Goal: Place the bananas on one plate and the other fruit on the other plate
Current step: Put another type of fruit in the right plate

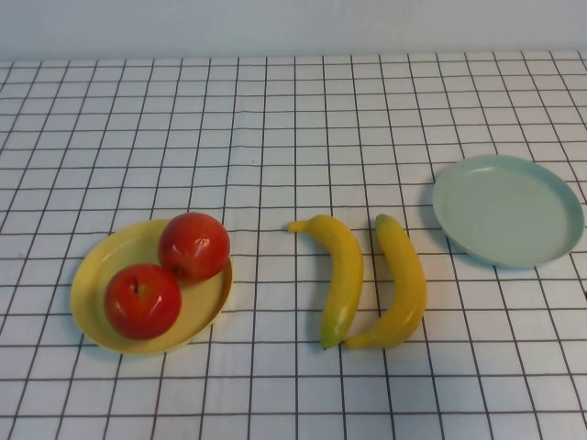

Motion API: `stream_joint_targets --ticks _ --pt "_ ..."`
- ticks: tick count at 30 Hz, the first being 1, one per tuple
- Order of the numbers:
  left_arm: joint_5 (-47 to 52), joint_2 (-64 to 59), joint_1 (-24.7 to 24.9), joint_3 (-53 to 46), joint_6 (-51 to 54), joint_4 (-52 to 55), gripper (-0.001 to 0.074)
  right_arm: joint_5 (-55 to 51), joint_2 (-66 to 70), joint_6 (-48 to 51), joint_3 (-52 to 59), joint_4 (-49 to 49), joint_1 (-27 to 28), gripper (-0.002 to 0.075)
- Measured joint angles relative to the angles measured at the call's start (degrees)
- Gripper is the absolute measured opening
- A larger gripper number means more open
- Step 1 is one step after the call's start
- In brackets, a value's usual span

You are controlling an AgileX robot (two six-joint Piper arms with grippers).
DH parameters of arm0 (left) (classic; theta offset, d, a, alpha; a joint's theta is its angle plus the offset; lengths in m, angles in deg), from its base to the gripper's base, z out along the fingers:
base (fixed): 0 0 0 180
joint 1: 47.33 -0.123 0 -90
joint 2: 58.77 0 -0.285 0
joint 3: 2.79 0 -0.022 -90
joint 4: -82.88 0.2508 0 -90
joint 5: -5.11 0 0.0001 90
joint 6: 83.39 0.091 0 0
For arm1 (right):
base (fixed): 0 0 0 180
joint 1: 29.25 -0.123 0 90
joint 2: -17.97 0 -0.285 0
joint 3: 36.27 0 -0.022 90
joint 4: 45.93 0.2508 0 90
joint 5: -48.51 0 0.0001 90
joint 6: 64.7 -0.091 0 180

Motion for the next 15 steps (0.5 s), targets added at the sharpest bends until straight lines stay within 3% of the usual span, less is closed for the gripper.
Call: stream_joint_targets --ticks 4,9,15 --pt "0.00 0.00 0.00 0.00 0.00 0.00 -0.0003 -2.62 2.81 -8.74 -4.97 -10.84 -2.67 -0.0016" --pt "0.00 0.00 0.00 0.00 0.00 0.00 -0.0003 -8.43 7.51 -19.63 -11.09 -26.15 -12.60 -0.0016" --pt "0.00 0.00 0.00 0.00 0.00 0.00 -0.0003 -11.98 15.43 -23.87 -18.12 -31.76 -20.96 -0.0016"
